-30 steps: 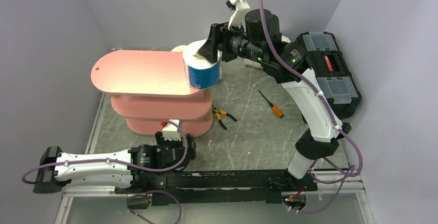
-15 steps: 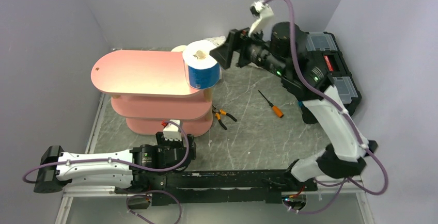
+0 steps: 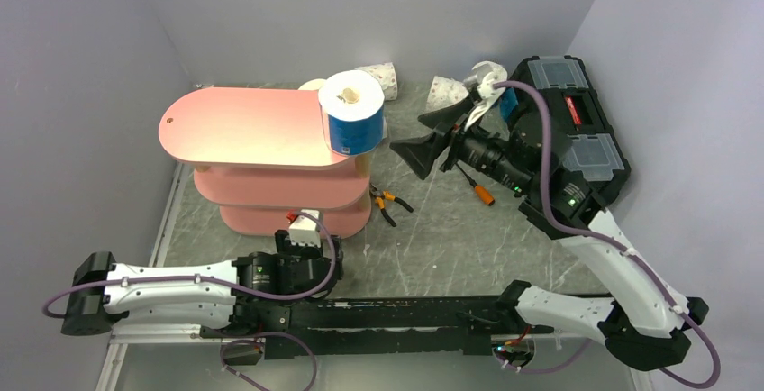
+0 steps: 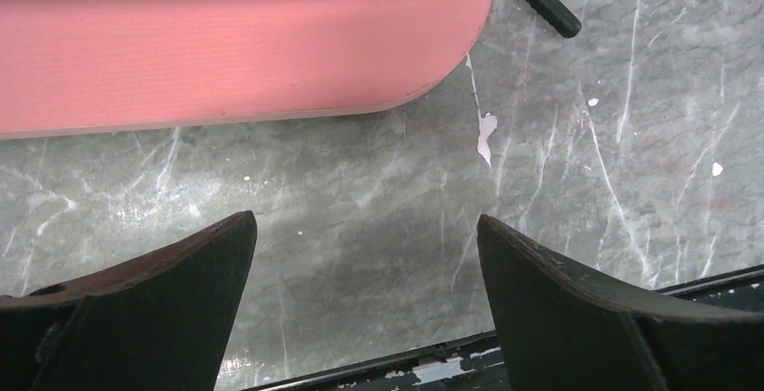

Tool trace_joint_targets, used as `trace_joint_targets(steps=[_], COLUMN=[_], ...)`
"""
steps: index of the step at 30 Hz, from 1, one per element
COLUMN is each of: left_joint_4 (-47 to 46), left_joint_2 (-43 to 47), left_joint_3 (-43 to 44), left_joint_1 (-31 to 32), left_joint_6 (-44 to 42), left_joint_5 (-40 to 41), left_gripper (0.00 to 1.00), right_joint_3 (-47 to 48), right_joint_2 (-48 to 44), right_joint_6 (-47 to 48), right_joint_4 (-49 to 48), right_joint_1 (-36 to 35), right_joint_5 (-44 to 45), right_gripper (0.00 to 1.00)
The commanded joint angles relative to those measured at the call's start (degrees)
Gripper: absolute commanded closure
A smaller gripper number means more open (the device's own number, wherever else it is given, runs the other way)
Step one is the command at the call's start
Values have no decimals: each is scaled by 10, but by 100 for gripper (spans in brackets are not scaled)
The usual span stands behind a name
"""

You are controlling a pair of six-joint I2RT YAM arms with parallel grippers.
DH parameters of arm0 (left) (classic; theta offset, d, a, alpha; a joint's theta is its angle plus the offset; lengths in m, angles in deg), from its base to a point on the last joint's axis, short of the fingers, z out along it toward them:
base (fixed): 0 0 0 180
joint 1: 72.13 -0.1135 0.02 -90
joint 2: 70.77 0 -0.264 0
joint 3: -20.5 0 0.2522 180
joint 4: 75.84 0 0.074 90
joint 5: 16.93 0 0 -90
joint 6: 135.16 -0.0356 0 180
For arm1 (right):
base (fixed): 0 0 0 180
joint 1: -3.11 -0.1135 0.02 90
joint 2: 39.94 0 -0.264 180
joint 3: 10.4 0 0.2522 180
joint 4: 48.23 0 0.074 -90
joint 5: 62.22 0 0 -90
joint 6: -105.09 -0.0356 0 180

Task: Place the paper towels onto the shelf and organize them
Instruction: Place the paper towel on the shelf.

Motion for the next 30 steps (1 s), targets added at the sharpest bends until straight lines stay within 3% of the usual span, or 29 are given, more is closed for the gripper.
trace_joint_targets(steps=[1, 20, 30], left_joint_4=[-9, -5, -5], left_joint_2=[-11, 4, 1], left_joint_3=[27, 14, 14], left_joint_1=[3, 3, 4], left_joint_6=[-15, -15, -19], left_joint_5=[1, 0, 0], left_gripper=[1, 1, 1], right_joint_3=[-36, -79, -75], right_joint_2=[0, 42, 69], right_joint_6=[29, 169, 151], right_joint_4=[-67, -160, -181], right_joint_1=[-1, 1, 47], right_joint_5=[-40, -92, -165], right_gripper=[13, 6, 4])
